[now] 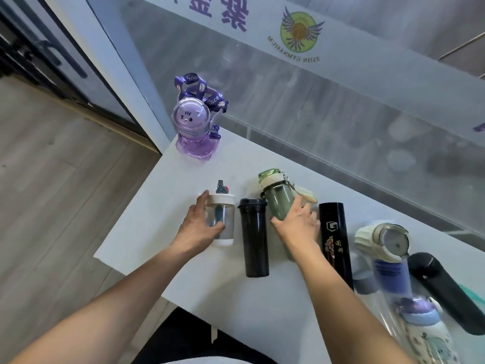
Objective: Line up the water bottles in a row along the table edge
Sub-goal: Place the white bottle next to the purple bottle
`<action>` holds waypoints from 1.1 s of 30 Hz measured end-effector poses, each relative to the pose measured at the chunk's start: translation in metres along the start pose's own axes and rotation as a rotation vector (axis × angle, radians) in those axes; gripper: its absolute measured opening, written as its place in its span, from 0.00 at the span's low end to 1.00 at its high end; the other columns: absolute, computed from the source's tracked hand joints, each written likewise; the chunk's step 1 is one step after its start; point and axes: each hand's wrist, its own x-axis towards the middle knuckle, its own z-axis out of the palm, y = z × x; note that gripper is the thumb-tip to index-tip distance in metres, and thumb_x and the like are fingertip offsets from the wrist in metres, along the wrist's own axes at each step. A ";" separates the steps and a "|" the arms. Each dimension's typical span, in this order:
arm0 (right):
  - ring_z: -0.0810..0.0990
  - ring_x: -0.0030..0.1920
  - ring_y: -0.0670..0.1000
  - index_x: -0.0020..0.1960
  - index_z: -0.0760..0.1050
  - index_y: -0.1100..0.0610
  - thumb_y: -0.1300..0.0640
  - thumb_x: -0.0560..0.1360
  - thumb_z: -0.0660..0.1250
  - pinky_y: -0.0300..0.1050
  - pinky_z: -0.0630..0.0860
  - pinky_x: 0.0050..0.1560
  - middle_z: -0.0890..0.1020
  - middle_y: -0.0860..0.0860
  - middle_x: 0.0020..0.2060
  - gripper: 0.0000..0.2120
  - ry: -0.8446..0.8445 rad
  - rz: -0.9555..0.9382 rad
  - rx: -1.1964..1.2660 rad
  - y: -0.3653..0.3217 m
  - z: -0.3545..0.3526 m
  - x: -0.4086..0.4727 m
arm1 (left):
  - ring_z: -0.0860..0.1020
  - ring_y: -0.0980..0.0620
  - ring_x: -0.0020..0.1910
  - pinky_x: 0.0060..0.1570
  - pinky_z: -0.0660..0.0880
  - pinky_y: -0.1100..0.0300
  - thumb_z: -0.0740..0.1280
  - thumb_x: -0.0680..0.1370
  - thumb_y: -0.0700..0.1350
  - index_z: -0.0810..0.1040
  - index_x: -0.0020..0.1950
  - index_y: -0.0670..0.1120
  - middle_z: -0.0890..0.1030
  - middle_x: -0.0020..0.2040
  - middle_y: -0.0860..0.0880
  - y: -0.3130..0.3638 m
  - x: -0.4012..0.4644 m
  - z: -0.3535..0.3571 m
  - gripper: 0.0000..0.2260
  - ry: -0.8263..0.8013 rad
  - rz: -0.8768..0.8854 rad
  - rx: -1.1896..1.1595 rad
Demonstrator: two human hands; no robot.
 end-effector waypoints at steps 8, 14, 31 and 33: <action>0.73 0.66 0.61 0.72 0.57 0.56 0.35 0.71 0.70 0.55 0.72 0.64 0.72 0.59 0.66 0.42 -0.050 0.113 0.126 0.026 0.023 -0.051 | 0.76 0.45 0.58 0.60 0.75 0.44 0.71 0.70 0.56 0.49 0.76 0.65 0.71 0.67 0.46 0.001 -0.001 0.000 0.41 -0.008 -0.007 -0.018; 0.70 0.68 0.61 0.76 0.57 0.55 0.36 0.73 0.67 0.57 0.68 0.68 0.70 0.60 0.68 0.40 0.116 0.081 0.189 0.010 -0.001 -0.058 | 0.74 0.44 0.65 0.63 0.74 0.45 0.76 0.68 0.56 0.43 0.77 0.64 0.73 0.68 0.44 0.000 -0.002 0.000 0.50 -0.033 -0.010 -0.057; 0.80 0.47 0.38 0.58 0.75 0.49 0.38 0.61 0.79 0.33 0.74 0.42 0.81 0.42 0.49 0.31 -0.399 -0.258 0.707 -0.119 -0.031 -0.024 | 0.73 0.57 0.64 0.56 0.71 0.71 0.81 0.66 0.43 0.60 0.76 0.57 0.72 0.66 0.57 -0.024 -0.012 -0.009 0.45 0.111 0.235 -0.144; 0.78 0.45 0.35 0.57 0.74 0.47 0.38 0.60 0.79 0.29 0.71 0.39 0.80 0.39 0.47 0.30 -0.331 -0.273 0.712 -0.119 -0.035 -0.020 | 0.72 0.55 0.65 0.61 0.74 0.58 0.80 0.66 0.46 0.59 0.77 0.56 0.72 0.69 0.54 -0.018 -0.009 -0.013 0.45 0.120 0.245 -0.103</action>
